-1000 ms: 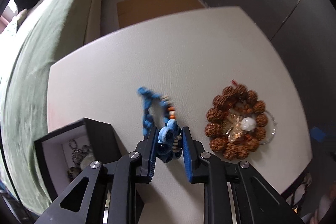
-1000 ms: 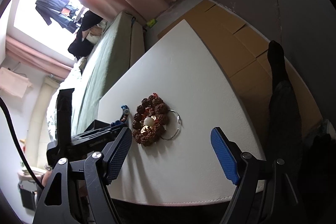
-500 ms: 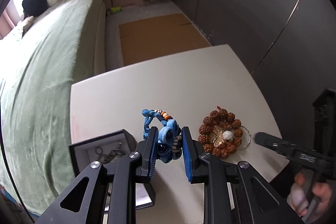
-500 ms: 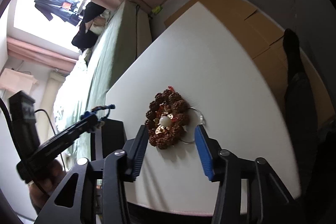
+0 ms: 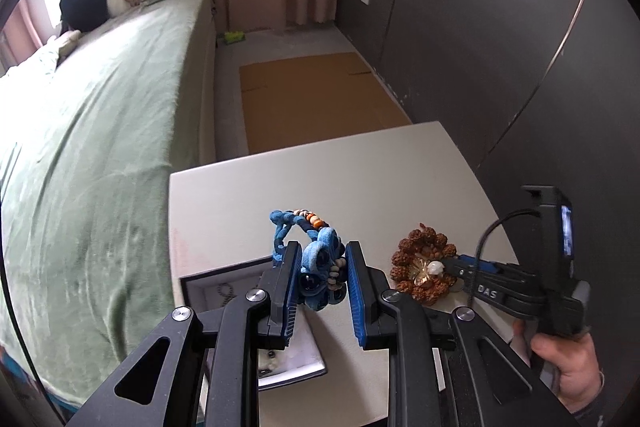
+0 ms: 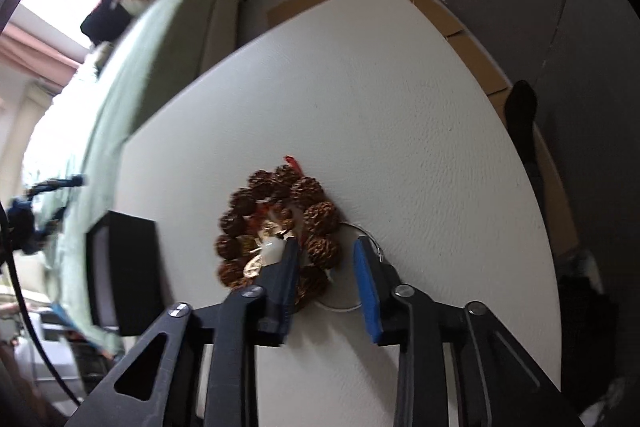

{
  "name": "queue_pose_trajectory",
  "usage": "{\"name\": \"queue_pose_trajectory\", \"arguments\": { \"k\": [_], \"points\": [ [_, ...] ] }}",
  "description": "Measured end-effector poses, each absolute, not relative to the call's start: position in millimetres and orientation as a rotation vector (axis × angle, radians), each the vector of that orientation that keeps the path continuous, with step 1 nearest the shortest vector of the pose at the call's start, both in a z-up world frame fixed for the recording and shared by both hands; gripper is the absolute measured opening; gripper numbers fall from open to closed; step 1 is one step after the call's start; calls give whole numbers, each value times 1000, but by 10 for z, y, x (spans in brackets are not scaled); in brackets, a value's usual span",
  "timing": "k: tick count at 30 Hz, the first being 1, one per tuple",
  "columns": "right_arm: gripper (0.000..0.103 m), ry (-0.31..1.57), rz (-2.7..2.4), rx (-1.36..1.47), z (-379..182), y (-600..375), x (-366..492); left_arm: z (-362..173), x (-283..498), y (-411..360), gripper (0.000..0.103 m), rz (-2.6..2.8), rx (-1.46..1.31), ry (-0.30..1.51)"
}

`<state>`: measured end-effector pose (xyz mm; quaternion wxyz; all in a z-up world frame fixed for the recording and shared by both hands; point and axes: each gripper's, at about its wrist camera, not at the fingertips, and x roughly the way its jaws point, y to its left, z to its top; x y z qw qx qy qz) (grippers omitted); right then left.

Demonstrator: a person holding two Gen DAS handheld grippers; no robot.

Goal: Organize jewelry
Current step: 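Drop the blue bracelet into the box with the left gripper while the right grasps the rudraksha bracelet, then carry the brown rudraksha bracelet into the black box and open the right gripper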

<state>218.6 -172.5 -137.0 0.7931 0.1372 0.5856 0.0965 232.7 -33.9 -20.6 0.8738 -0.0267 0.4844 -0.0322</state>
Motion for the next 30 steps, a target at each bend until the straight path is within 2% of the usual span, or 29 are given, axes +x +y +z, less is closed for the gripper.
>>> {"name": "queue_pose_trajectory", "arguments": {
  "k": [3,16,19,21,23,30],
  "points": [
    [20,1255,197,250,-1369,-1675,2216,-158,2260,-228,23,-58,-72,999],
    [19,1059,418,293,-602,-1388,2005,-190,2002,170,24,-103,-180,989],
    [19,1026,451,282,-448,-1285,1948,-152,1957,202,34,-96,-158,976],
    [19,1013,470,281,-371,-1214,1911,-125,1929,263,66,-88,-162,967],
    [19,1000,490,281,-289,-1099,1873,-65,1858,347,77,-77,-172,926],
    [19,976,579,262,-107,-731,1774,1,1722,691,77,-21,-214,894]
  ]
}}
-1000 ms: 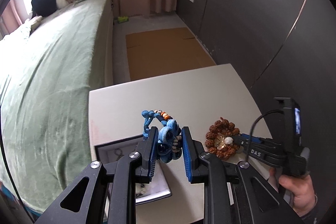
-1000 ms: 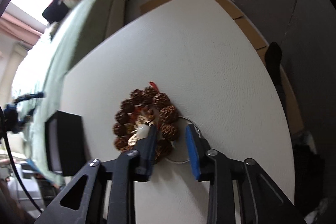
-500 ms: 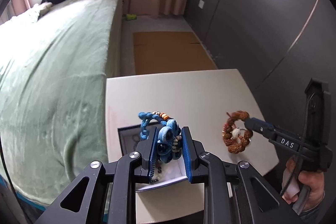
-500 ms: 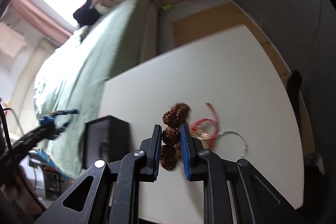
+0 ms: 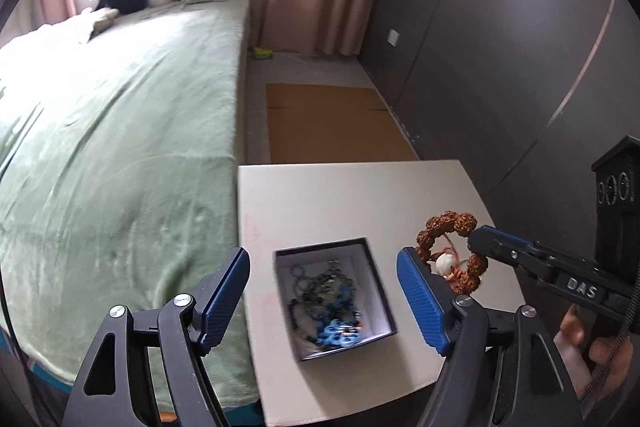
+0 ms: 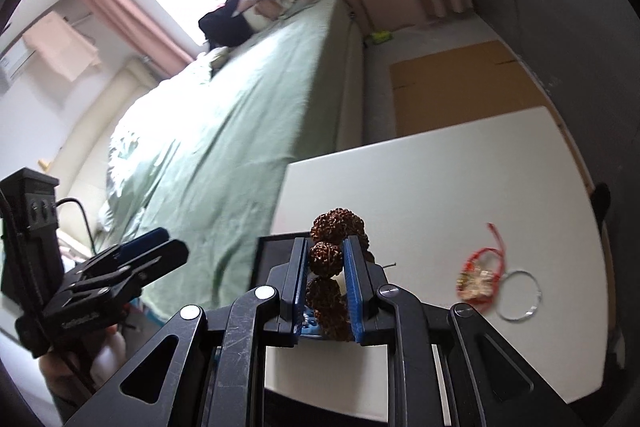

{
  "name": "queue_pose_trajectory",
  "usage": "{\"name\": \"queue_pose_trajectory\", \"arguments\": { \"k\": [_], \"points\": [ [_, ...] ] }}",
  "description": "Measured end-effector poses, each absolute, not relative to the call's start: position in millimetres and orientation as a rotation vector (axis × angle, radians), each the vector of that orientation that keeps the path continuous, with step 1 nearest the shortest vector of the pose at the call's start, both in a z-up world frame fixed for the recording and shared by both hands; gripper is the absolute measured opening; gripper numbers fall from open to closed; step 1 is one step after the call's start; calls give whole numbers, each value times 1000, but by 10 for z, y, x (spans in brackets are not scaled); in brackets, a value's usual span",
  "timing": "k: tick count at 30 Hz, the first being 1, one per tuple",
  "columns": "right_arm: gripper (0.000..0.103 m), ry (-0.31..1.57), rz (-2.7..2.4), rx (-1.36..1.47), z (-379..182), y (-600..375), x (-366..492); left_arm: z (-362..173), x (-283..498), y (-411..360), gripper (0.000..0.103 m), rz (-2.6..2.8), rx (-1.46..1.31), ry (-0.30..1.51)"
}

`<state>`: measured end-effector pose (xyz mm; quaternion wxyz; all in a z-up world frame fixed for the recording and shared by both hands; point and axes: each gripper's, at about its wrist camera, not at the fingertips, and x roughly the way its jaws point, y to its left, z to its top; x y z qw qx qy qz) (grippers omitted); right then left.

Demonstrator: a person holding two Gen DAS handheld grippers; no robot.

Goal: Organize jewelry
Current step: 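Carry the brown rudraksha bracelet into the black box and open the right gripper, then grasp the small gold charm beside the red string with the left gripper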

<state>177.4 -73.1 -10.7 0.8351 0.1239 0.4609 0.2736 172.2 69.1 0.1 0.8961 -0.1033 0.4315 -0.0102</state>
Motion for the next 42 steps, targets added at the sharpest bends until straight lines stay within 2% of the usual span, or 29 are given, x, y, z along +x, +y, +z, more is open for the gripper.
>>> {"name": "queue_pose_trajectory", "arguments": {
  "k": [9,13,14,26,40,42],
  "points": [
    [20,1003,691,241,-69,-245,1724,45,1624,923,77,17,-239,889],
    [56,1014,616,249,-196,-411,1715,33,1652,797,77,-3,-236,884],
    [59,1009,601,256,-207,-489,1706,13,1680,733,77,-16,-234,889],
    [60,1013,386,319,-386,-1528,1652,-169,2028,-35,77,-150,-177,943],
    [59,1030,310,398,-602,-2219,1619,-516,2410,-773,77,-255,-119,1034],
    [59,1032,301,415,-643,-2301,1620,-601,2474,-873,66,-261,-113,1055]
  ]
}}
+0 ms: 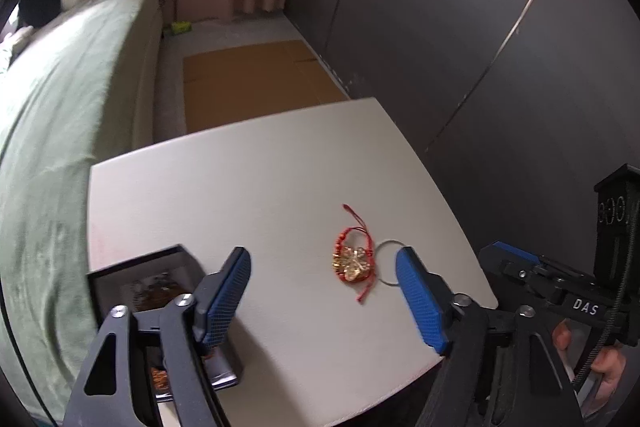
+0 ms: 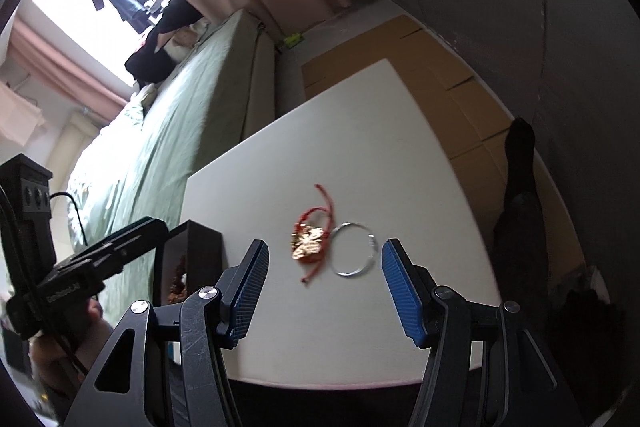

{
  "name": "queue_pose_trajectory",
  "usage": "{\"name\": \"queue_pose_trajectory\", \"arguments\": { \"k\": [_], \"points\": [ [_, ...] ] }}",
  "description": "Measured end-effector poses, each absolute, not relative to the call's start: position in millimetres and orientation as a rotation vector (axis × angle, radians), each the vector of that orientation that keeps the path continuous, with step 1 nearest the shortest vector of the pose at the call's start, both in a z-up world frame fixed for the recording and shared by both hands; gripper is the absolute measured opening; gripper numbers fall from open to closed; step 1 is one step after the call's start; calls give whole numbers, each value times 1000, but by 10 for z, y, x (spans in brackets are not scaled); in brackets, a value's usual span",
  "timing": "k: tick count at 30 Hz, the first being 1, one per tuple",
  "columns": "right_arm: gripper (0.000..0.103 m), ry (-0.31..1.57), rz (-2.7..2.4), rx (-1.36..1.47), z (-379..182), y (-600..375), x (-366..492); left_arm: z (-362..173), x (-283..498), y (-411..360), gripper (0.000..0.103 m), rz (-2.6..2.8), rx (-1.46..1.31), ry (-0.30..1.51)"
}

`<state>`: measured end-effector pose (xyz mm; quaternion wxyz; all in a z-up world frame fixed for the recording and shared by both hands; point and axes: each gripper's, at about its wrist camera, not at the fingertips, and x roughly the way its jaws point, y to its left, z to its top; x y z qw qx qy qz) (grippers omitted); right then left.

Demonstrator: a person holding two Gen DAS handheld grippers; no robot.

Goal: Organize jewelry
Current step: 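Grasp the small gold charm beside the red string with the left gripper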

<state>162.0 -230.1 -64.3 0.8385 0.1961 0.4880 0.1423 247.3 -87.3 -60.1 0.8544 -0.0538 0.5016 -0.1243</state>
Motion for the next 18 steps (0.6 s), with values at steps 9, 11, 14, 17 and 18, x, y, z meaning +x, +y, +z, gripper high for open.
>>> {"name": "queue_pose_trajectory", "arguments": {
  "k": [9,11,14,17,18],
  "points": [
    [60,1035,271,465,-830,-2597,1612,-1035,2694,-1222,33,-297,-107,1183],
    [59,1037,278,459,-872,-2621,1614,-1131,2731,-1293,27,-293,-95,1204],
    [59,1044,284,448,-929,-2627,1619,-1247,2774,-1357,21,-285,-90,1232],
    [59,1052,291,447,-986,-2652,1635,-1346,2810,-1411,20,-276,-81,1252],
    [59,1053,292,447,-997,-2653,1637,-1372,2814,-1424,20,-272,-77,1259]
  ]
}}
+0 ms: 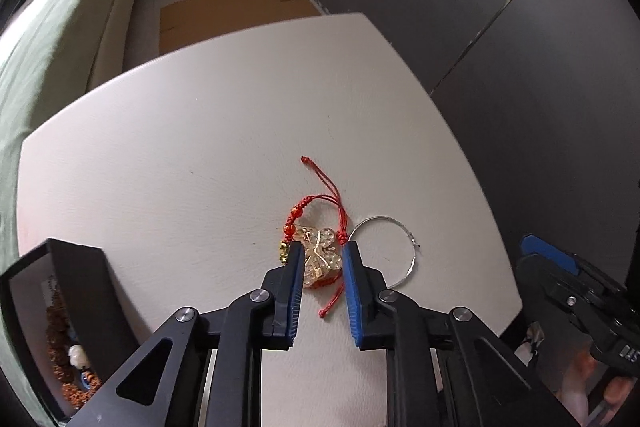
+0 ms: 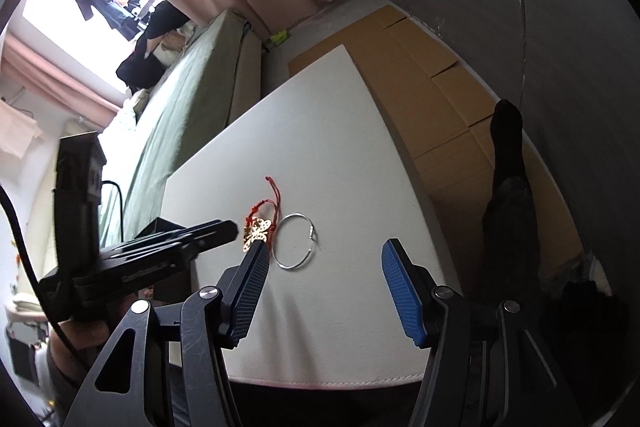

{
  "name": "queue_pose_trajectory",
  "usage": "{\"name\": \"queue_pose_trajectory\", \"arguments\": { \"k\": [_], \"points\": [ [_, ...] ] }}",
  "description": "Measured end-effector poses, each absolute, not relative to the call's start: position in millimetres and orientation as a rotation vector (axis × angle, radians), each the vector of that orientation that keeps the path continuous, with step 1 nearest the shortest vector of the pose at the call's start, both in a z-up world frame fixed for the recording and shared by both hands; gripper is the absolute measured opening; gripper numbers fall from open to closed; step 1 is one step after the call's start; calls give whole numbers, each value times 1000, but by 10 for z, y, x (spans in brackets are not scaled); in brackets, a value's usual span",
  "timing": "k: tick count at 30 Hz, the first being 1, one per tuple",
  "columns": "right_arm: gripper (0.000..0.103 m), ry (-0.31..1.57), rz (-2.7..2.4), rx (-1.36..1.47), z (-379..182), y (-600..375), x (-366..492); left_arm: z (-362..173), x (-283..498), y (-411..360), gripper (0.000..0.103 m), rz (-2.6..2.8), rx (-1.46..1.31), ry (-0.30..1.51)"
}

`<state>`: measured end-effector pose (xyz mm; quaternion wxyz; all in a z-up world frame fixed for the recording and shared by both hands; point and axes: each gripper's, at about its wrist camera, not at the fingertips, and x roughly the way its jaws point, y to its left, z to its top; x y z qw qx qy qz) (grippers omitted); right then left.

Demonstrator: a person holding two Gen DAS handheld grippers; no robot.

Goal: Organize jewelry
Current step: 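Grasp the small gold charm beside the red string with the left gripper, then drop the gold charm into the box with the left gripper while the right grasps the silver hoop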

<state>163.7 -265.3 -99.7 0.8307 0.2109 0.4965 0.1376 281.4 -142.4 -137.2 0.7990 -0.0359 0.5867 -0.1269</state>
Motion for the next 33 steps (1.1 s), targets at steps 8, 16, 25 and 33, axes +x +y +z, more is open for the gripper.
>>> {"name": "queue_pose_trajectory", "arguments": {
  "k": [8,16,25,33],
  "points": [
    [59,1063,285,461,-1077,-2704,1663,-1537,2899,-1474,1,-215,-46,1272],
    [59,1076,293,457,-1090,-2643,1707,-1270,2797,-1329,0,-235,-92,1204],
    [49,1155,296,371,-1224,-2331,1946,-1000,2634,-963,0,-210,-130,1153],
    [31,1244,241,206,-1319,-1990,2205,-812,2497,-583,0,-181,-177,1109]
  ]
}}
